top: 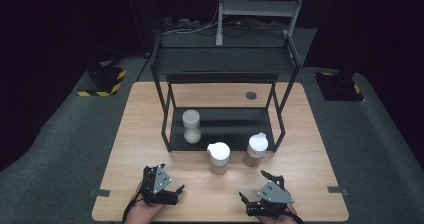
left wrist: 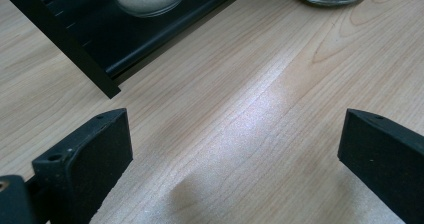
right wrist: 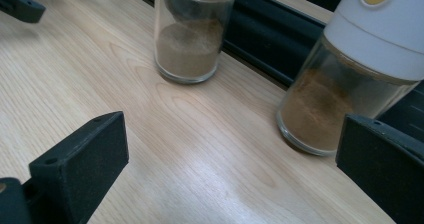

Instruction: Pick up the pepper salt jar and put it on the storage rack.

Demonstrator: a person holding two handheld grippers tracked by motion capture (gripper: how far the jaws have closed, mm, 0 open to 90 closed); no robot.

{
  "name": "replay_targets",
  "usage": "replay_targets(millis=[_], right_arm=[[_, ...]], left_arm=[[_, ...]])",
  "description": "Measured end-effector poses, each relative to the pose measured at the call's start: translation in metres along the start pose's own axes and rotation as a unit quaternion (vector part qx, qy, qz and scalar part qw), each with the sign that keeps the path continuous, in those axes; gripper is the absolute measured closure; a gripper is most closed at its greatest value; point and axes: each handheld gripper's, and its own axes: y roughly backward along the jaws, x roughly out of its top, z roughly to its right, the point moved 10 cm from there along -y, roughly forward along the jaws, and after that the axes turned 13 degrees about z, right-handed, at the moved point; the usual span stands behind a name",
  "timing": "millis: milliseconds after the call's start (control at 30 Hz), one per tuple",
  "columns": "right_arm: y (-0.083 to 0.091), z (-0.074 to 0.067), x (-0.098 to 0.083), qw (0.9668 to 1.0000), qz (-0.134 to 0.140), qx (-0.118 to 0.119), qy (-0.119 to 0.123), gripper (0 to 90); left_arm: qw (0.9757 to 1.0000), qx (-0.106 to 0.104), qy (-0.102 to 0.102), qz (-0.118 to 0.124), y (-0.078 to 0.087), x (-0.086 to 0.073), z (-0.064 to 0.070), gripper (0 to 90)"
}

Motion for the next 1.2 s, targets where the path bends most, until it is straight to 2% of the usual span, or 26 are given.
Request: replay_targets(millis=[500, 1100, 1200], right_arm=[[-0.015, -0.02, 0.007, 0.9999, 0.005, 0.01, -0.003, 0.0], [-0.041, -0.033, 0.013, 0.9998, 0.011, 0.011, -0.014, 0.0], [-0.045, -0.036, 0.015, 0.9998, 0.015, 0.011, -0.009, 0.0]], left_arm=[[1.0, -0.002, 0.0, -0.002, 0.0, 0.0, 0.0, 1.2], [1.0, -0.006, 0.004, -0.002, 0.0, 0.0, 0.0, 1.3], [1.0, -0.006, 0.005, 0.0, 0.0, 0.0, 0.0, 1.3]])
